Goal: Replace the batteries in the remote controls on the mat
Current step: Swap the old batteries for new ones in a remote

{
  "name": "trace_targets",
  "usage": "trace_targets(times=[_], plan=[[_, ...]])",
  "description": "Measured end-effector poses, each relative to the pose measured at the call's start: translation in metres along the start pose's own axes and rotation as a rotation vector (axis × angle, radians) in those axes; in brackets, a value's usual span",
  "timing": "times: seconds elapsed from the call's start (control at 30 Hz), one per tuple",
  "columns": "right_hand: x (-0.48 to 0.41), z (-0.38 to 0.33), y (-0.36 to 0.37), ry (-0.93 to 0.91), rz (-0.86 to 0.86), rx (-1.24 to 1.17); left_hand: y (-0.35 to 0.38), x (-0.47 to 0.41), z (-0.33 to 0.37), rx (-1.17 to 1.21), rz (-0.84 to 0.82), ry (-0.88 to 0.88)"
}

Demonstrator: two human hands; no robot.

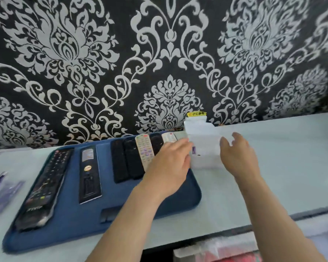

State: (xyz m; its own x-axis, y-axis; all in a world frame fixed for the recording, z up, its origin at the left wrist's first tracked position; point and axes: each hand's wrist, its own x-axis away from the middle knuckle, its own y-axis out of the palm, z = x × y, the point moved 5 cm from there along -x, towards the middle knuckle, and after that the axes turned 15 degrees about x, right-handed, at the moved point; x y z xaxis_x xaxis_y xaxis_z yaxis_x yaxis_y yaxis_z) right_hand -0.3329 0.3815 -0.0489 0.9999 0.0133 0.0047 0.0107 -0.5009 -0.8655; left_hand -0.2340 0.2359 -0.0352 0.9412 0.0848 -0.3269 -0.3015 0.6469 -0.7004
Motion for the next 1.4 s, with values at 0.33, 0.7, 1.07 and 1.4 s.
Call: trace_targets(times=[0.33,0.7,1.07,1.4], plan=[[-0.009,-0.001,0.002,-0.205,0.121,-0.06,0.018,-0.015,-0.004,0.03,0.048,-0.057],[0.005,-0.017,-0.005,-0.44,0.268,-0.083,-0.003,-0.025,0.01,-0.258,0.189,0.062],[0.007,-0.02,0.0,-0.482,0.293,-0.106,0.022,-0.042,0.016,-0.739,-0.133,-0.035],[0.004,-0.016,0.001,-0.452,0.251,-0.1,0.032,-0.042,0.006,-0.531,-0.115,-0.026]])
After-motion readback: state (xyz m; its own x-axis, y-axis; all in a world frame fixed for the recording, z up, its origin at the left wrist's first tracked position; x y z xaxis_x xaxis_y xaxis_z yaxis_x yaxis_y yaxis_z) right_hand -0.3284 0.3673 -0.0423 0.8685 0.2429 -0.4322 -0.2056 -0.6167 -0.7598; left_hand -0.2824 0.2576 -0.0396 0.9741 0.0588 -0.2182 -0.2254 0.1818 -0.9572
